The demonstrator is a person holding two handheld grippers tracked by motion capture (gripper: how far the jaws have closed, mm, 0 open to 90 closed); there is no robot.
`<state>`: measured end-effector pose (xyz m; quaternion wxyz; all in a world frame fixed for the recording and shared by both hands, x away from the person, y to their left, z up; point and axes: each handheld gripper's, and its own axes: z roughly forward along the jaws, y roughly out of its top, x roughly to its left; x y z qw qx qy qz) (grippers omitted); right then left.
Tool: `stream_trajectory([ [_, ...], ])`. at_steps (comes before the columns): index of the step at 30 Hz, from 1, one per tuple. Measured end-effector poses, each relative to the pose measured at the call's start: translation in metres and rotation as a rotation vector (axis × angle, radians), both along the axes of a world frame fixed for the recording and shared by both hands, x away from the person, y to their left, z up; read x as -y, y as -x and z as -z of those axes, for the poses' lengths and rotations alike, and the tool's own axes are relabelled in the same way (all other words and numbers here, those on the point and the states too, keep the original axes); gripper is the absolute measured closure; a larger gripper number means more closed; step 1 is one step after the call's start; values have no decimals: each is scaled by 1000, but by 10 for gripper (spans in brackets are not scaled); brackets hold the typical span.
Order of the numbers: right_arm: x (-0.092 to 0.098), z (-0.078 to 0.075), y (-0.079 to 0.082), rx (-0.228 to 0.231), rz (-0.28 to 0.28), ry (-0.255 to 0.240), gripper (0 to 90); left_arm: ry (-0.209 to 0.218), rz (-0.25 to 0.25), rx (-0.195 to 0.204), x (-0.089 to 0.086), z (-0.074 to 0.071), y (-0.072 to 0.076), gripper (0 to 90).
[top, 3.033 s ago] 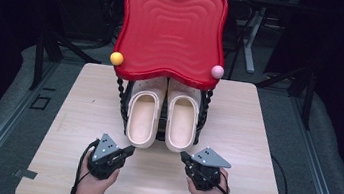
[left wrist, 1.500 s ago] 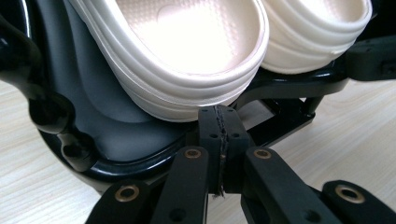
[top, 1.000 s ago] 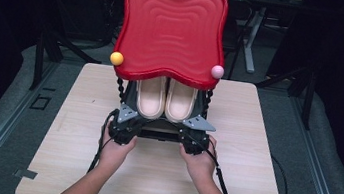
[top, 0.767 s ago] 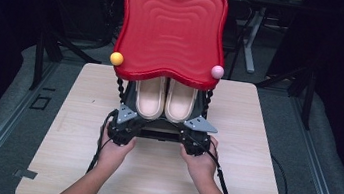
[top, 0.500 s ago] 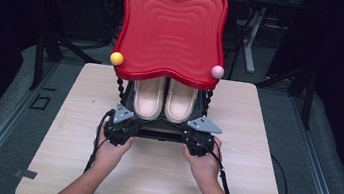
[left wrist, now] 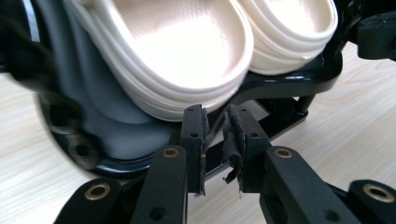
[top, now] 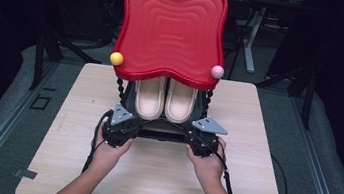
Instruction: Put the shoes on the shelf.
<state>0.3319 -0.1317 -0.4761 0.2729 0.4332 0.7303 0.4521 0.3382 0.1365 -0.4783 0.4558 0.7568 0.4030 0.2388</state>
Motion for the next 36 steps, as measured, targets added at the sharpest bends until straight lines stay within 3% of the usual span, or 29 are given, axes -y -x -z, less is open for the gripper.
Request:
stream_trajectory([
  [7,10,-8,-3,15,37,-53,752,34,-60,30,-12,-14,-4,681],
  [10,12,-12,-4,12,45,-50,745,36,-68,37,-12,-16,-6,648],
  [18,11,-18,-12,19,50,-120,650,83,-104,70,-6,-20,-16,523],
  [24,8,-16,-18,3,64,-167,606,79,-129,60,-1,-16,-23,497],
  [29,8,-12,-26,-40,66,-164,586,72,-132,49,1,-11,-28,482],
  [36,5,-8,-32,-55,73,-178,596,73,-130,26,5,-7,-32,486],
])
